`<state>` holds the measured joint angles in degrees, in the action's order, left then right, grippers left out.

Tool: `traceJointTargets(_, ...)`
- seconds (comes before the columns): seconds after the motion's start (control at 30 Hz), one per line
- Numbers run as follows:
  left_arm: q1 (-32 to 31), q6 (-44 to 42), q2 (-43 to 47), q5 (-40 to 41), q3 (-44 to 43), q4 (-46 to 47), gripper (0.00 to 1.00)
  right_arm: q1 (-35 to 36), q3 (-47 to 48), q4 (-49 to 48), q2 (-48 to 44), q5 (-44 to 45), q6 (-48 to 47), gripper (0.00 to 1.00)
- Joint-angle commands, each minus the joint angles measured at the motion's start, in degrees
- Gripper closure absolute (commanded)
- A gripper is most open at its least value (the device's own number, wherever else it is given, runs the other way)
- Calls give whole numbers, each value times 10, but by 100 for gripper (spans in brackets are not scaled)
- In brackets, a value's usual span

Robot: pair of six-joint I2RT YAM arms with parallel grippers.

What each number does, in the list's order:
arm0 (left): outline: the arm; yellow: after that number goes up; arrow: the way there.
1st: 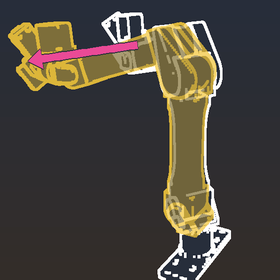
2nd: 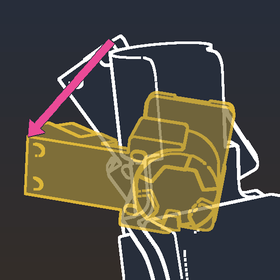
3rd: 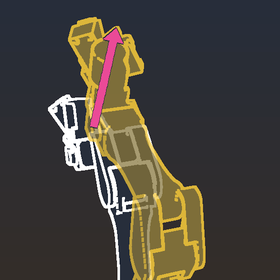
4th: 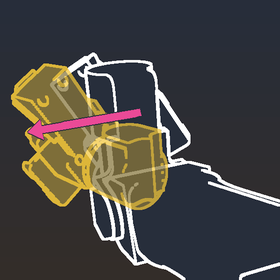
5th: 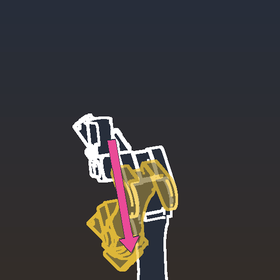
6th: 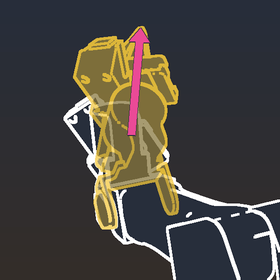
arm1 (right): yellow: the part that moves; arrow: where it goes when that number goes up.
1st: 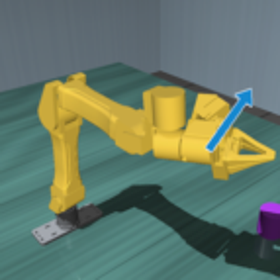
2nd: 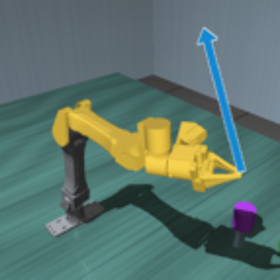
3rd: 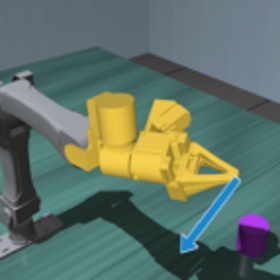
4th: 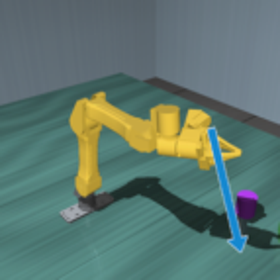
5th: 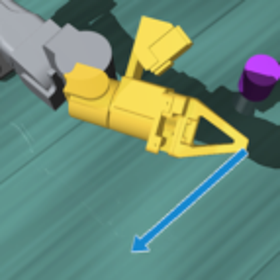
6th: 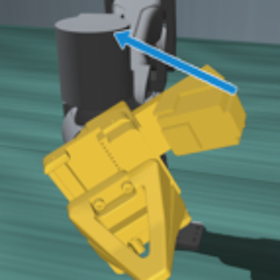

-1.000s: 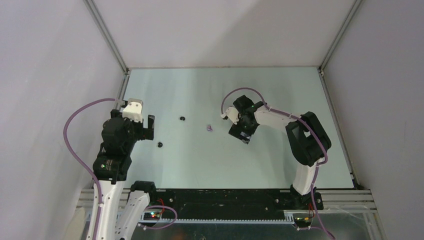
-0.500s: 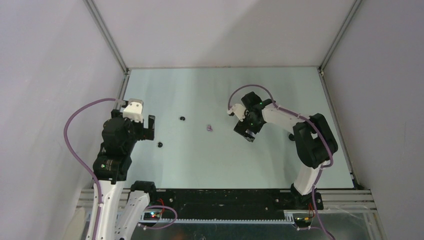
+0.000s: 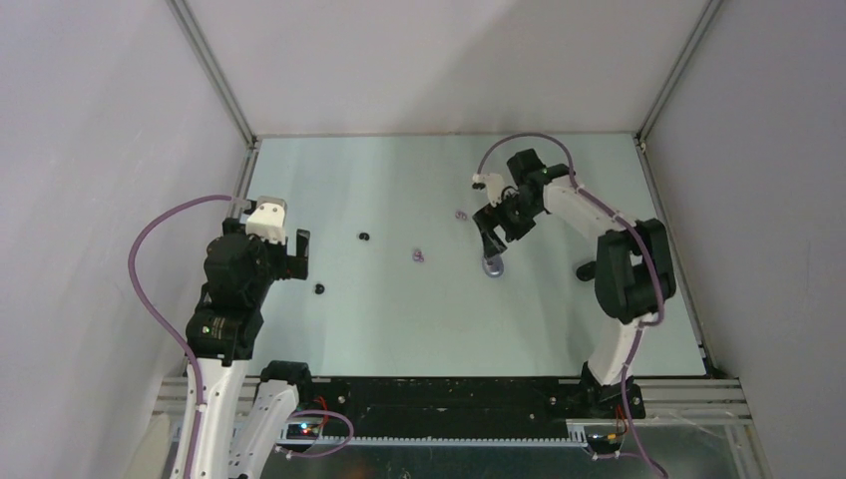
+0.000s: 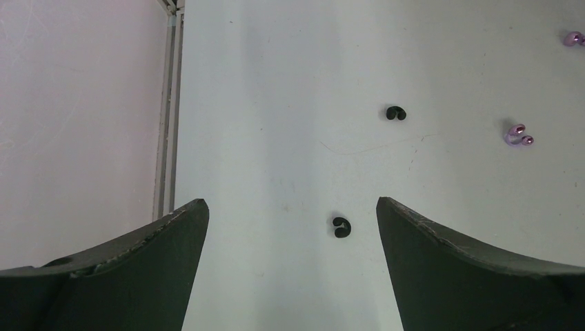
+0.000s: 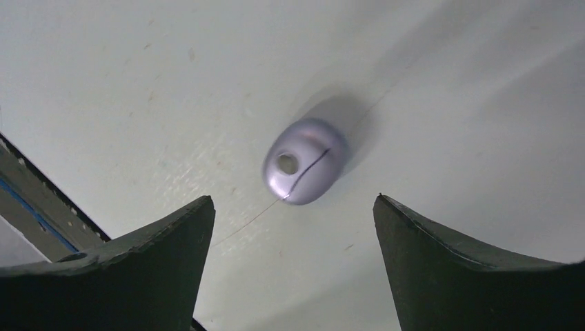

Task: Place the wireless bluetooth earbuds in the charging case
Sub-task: Pick up the charging case at the center of the board.

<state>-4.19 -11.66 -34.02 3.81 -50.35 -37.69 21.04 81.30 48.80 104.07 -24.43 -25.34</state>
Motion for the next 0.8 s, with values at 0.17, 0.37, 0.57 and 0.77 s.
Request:
traceJointTargets(0.17, -4, -11, 1, -8, 5, 7, 1, -68, 64, 29, 110, -65, 114, 24)
traceJointTargets(0.37, -4, -12, 2, -7, 4, 6, 1, -83, 62, 25, 135, -84, 149, 37)
traceJointTargets(0.57, -3, -11, 2, -7, 6, 6, 1, -88, 52, 43, 158, -111, 148, 42)
traceJointTargets(0.77, -3, -12, 4, -6, 5, 6, 1, -90, 41, 33, 162, -98, 159, 42)
